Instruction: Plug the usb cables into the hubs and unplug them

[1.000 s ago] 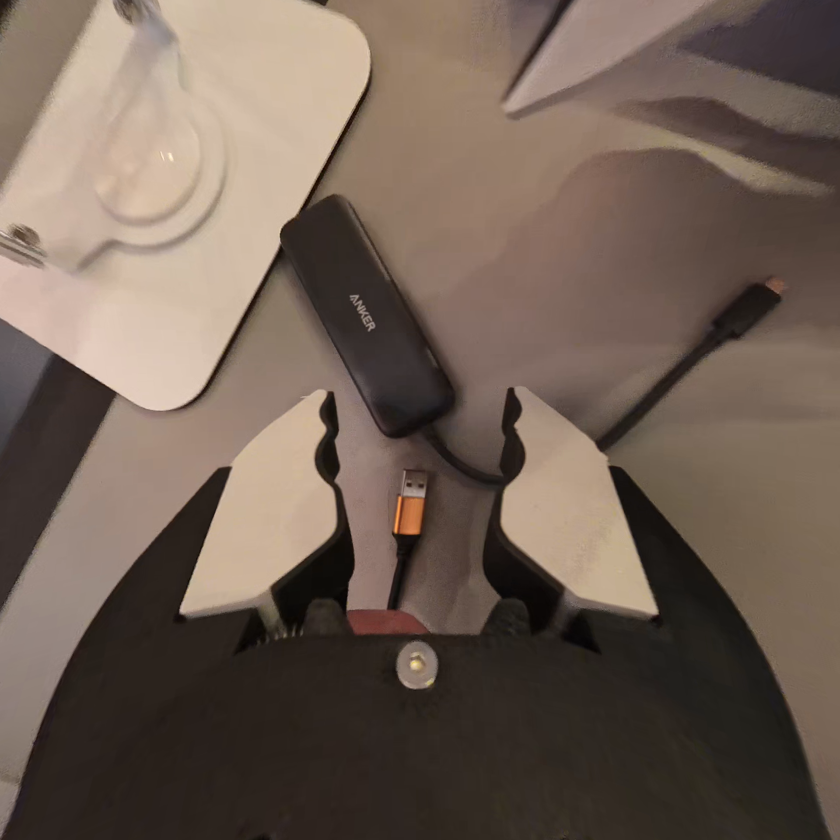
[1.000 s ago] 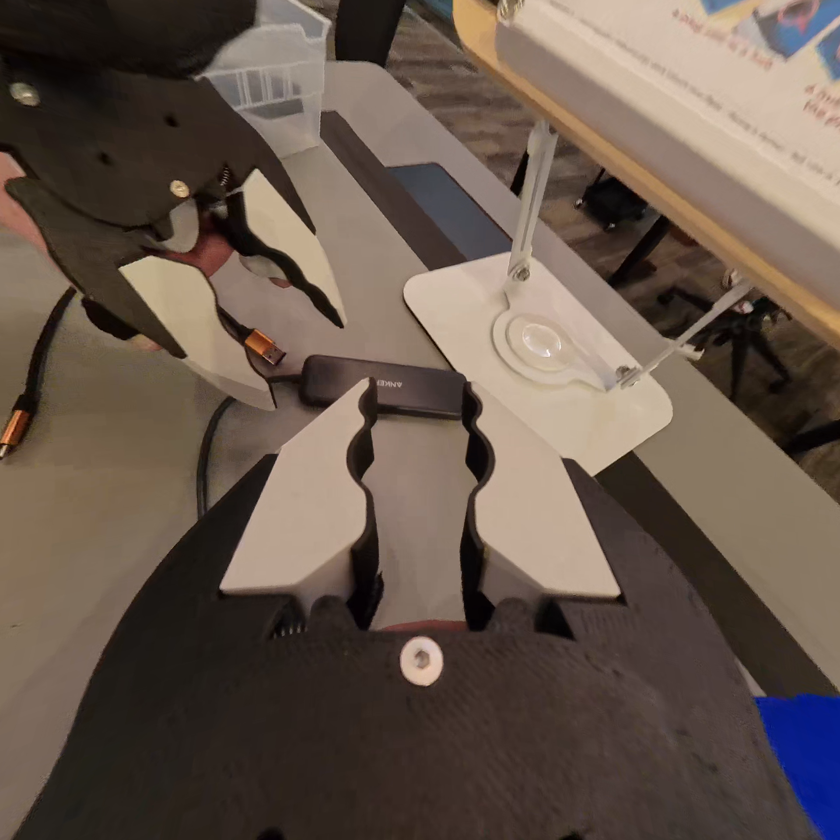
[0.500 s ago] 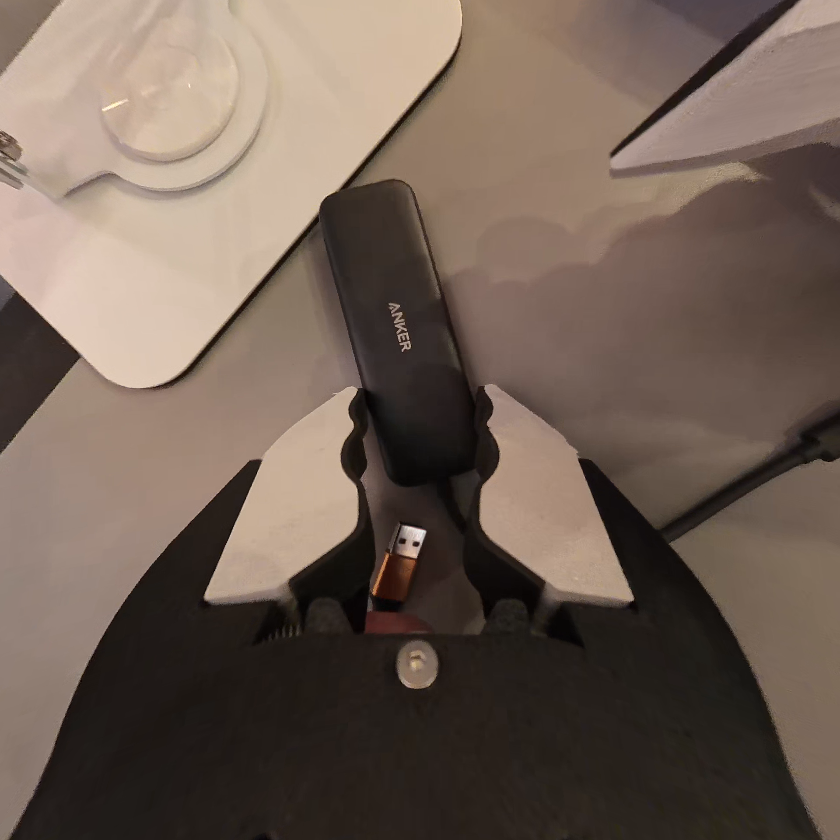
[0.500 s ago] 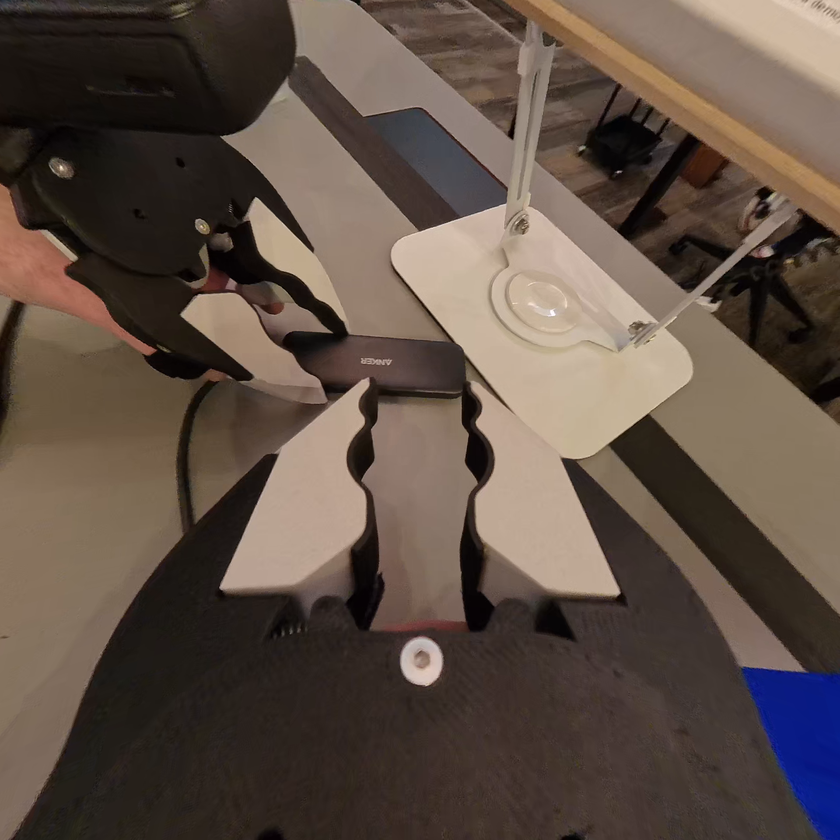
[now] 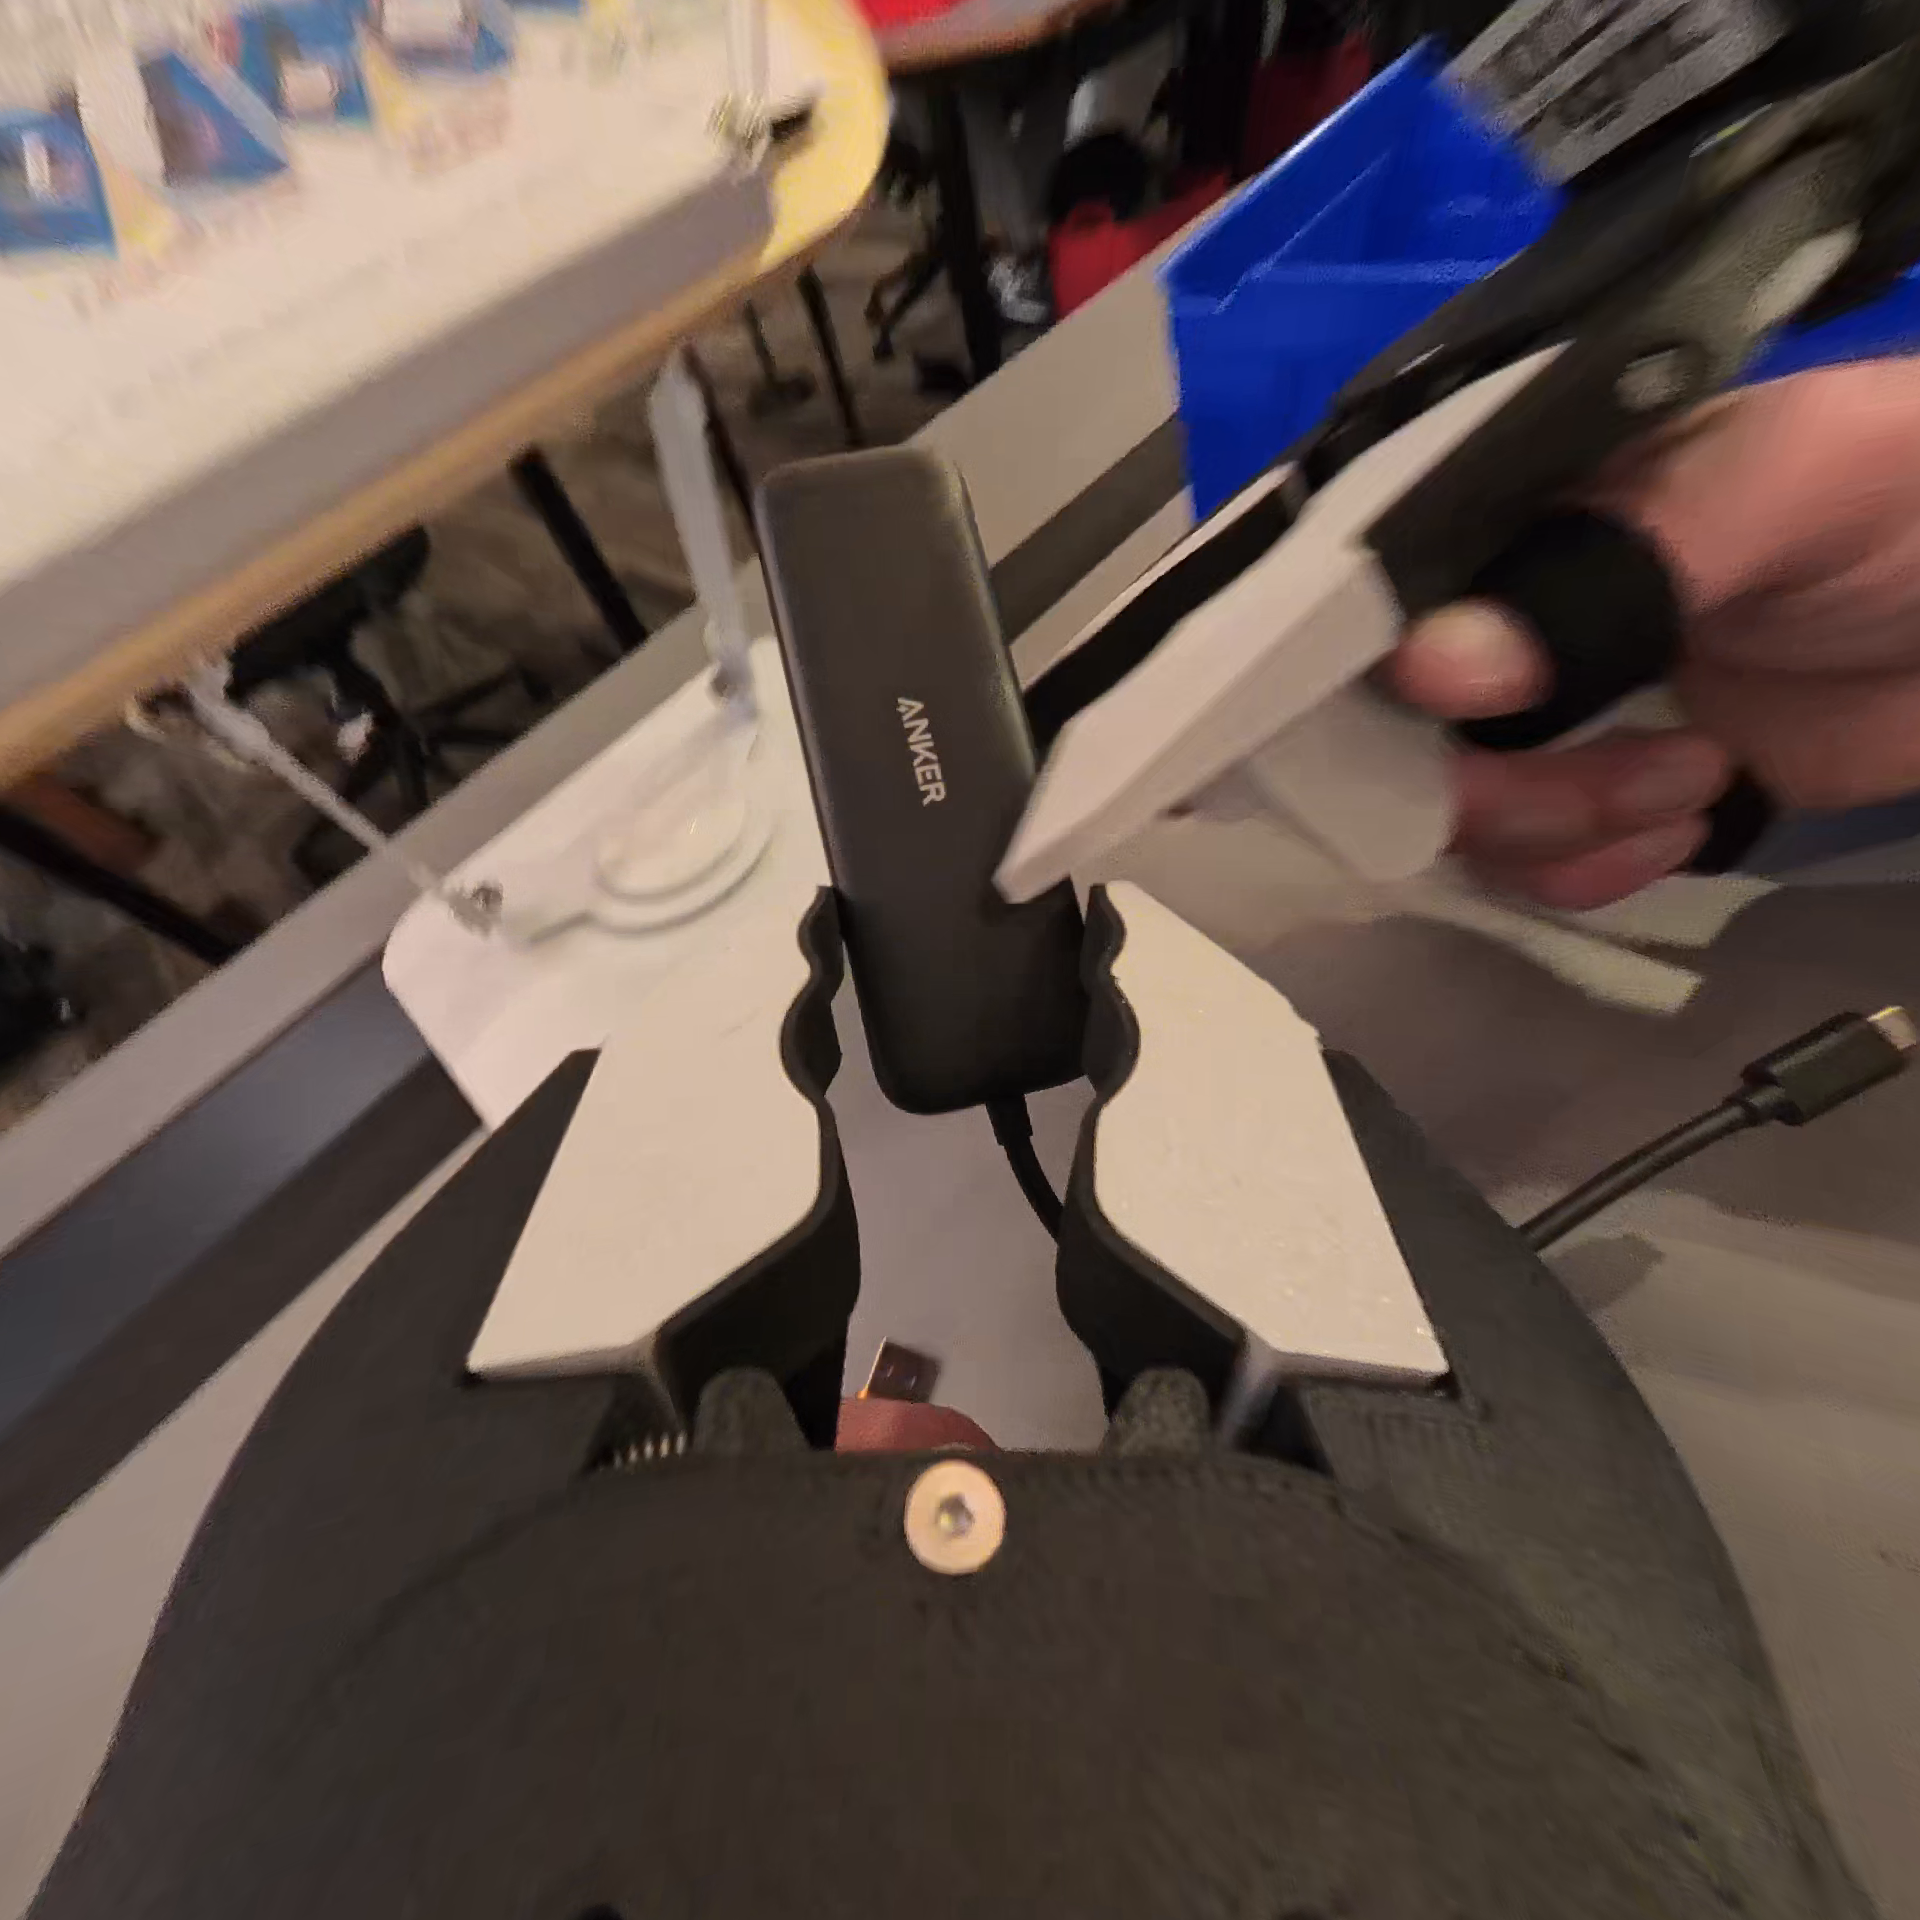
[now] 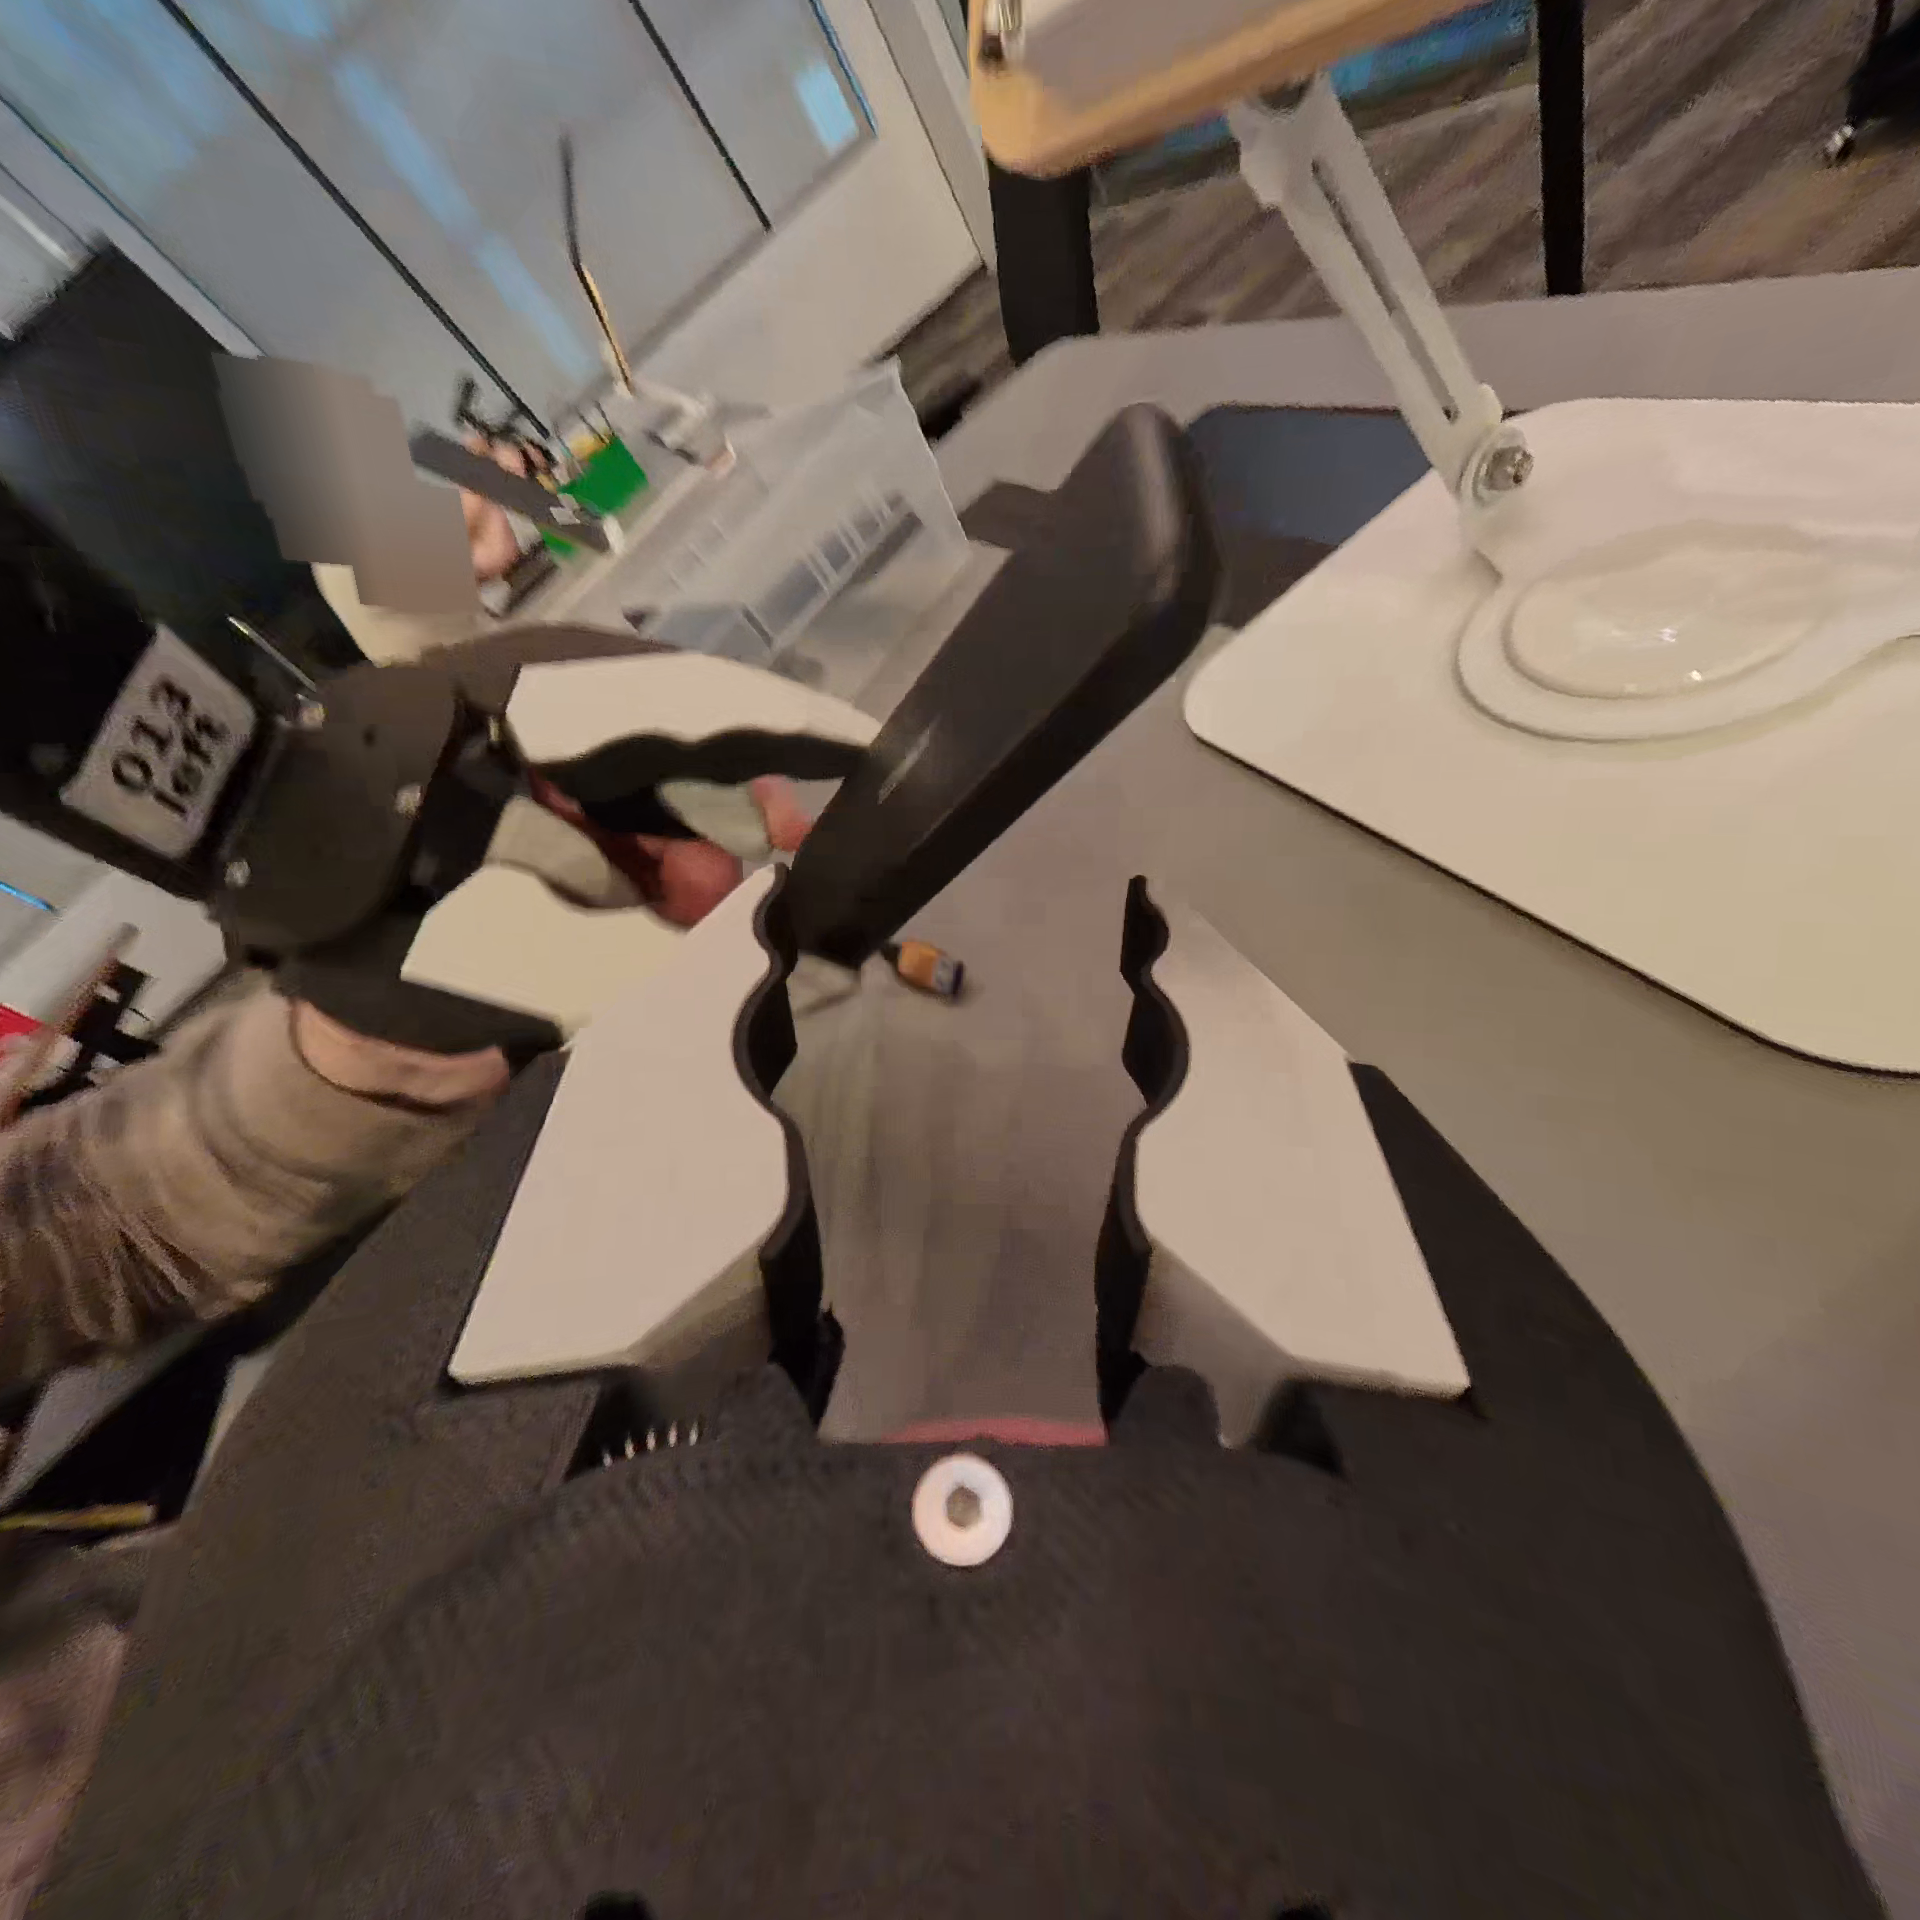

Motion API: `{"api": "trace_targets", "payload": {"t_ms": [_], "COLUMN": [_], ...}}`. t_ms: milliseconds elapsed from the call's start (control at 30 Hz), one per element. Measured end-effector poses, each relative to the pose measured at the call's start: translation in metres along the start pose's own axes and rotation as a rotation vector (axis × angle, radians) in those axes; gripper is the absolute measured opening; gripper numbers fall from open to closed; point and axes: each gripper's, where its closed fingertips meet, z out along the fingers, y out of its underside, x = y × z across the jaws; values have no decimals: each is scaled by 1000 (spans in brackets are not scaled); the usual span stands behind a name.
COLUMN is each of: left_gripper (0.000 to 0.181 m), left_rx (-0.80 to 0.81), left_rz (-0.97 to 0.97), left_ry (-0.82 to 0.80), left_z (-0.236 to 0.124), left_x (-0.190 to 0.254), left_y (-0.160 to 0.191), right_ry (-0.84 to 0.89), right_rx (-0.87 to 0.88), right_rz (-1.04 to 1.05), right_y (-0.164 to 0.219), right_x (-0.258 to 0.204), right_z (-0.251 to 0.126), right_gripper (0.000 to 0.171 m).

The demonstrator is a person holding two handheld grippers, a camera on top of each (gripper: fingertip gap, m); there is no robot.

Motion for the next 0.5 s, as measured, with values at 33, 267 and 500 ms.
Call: {"api": "trace_targets", "payload": {"t_ms": [33, 267, 500], "left_gripper": [45, 43, 69], "left_rx": [32, 94, 59], "left_rz": [26, 114, -48], "left_ry": [-8, 11, 365], "left_z": [-3, -10, -39], "left_x": [4, 18, 31], "left_y": [-7, -24, -31], "right_ry": [-40, -153, -384], "right_rx": [54, 128, 4], "right_rz": [15, -46, -169], "right_y": [-7, -25, -15], "right_x": [-5, -31, -75], "right_z": [-1, -13, -29], "right_gripper": [52, 12, 9]}}
